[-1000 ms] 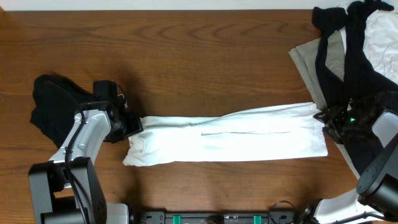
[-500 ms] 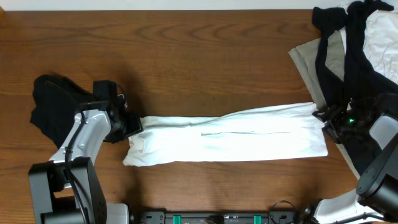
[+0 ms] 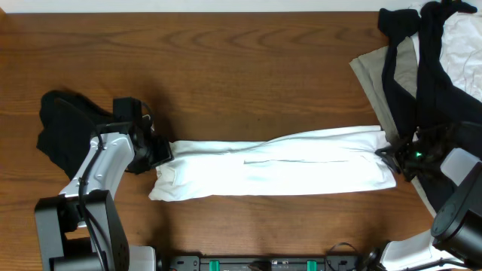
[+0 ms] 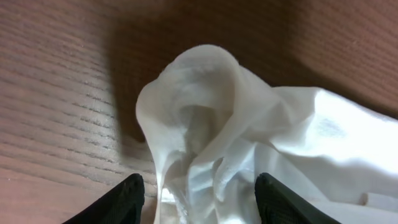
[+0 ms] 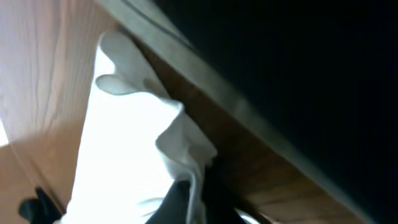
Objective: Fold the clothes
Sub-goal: 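Fold the right end leftward toward the left gripper with the right gripper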
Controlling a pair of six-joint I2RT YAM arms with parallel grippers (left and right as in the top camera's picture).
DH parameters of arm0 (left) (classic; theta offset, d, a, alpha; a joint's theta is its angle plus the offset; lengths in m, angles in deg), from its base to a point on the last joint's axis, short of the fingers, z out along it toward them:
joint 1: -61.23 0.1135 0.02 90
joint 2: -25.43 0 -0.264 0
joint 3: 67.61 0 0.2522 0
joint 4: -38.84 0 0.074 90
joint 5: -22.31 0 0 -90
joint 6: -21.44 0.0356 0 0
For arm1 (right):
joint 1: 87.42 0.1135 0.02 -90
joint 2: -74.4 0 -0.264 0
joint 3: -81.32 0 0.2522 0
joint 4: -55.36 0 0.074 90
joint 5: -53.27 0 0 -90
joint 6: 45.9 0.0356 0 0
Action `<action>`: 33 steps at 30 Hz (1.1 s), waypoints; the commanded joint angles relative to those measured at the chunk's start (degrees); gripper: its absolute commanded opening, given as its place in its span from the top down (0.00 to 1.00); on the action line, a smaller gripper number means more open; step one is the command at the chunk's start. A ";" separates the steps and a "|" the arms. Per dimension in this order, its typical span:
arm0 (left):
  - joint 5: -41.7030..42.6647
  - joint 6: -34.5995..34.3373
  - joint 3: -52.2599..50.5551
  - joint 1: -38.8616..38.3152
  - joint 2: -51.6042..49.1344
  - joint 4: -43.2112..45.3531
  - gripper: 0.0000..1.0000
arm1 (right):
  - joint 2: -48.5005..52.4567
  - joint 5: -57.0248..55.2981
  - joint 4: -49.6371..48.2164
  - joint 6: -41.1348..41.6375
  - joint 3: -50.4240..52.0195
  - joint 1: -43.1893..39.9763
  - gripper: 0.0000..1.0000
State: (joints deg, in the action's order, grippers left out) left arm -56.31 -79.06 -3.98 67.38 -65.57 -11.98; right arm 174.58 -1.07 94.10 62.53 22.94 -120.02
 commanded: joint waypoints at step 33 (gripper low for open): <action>7.43 0.13 4.52 -0.13 5.60 -5.49 0.41 | -18.25 -13.42 29.03 -4.94 -22.77 12.39 0.99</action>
State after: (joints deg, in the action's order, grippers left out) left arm -49.58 -79.06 -0.29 67.38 -60.06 -16.98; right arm 157.84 -12.98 122.53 58.38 1.72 -111.52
